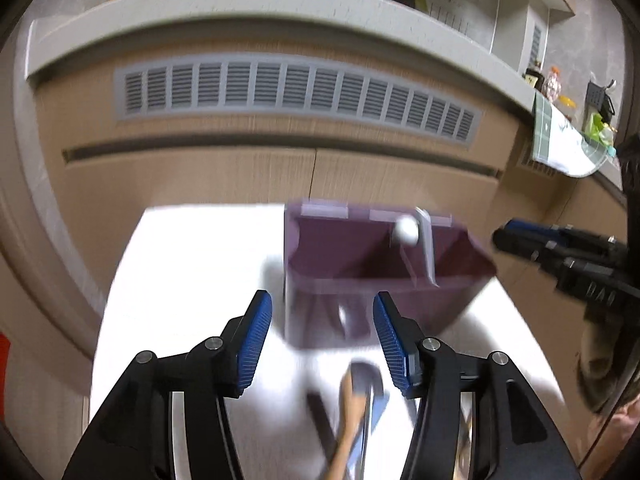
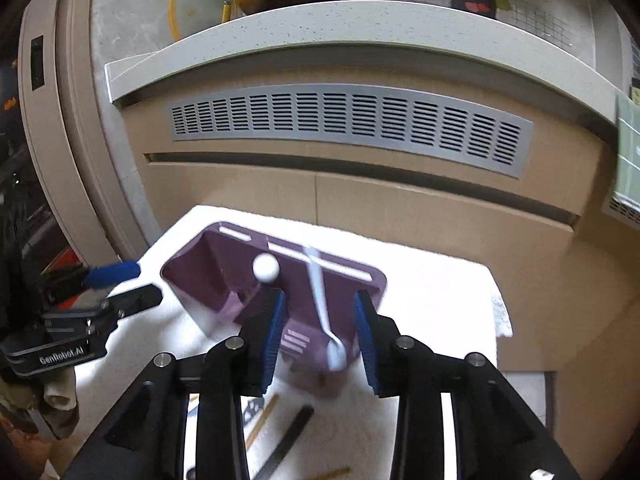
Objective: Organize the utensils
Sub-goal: 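Lift both spoons and release them into the purple caddy with both grippers, then grasp a wooden chopstick with the right gripper while the left grasps the silver spatula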
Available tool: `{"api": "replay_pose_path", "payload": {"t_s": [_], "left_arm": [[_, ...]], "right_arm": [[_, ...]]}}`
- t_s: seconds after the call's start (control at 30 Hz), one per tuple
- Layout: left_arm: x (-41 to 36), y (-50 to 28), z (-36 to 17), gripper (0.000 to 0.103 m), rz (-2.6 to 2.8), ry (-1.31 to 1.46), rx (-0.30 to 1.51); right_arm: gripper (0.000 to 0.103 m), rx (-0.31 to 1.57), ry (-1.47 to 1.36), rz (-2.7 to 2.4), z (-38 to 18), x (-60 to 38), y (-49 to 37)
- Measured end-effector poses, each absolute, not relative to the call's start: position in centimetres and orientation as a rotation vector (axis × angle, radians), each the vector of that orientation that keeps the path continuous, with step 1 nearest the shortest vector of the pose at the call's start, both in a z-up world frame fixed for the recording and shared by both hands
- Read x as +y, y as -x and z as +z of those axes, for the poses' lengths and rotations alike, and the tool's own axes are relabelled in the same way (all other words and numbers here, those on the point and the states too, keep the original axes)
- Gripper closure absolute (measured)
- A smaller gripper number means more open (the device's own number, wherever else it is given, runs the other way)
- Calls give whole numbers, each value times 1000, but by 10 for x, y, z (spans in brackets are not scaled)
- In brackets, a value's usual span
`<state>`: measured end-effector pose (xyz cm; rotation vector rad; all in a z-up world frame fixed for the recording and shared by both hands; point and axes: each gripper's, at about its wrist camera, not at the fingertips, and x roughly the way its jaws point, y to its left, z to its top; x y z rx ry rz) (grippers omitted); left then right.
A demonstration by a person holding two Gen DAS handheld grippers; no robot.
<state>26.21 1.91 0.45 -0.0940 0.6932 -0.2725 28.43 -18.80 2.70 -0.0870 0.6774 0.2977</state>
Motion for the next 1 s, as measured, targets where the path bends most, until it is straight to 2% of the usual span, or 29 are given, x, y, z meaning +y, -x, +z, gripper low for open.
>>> {"api": "replay_pose_path", "payload": {"t_s": [0.27, 0.4, 0.57, 0.7, 1.0], "left_arm": [[20, -212, -25, 46, -259, 73, 780], [28, -191, -35, 39, -204, 66, 800], [42, -183, -43, 36, -165, 106, 830], [45, -180, -45, 35, -165, 121, 830], [53, -176, -48, 34, -166, 143, 841]], "right_arm": [[69, 847, 74, 267, -23, -201, -233], [69, 971, 8, 294, -60, -199, -212], [70, 985, 14, 330, -69, -173, -196], [91, 1033, 6, 362, -76, -149, -209], [94, 1054, 66, 269, -91, -130, -233]]}}
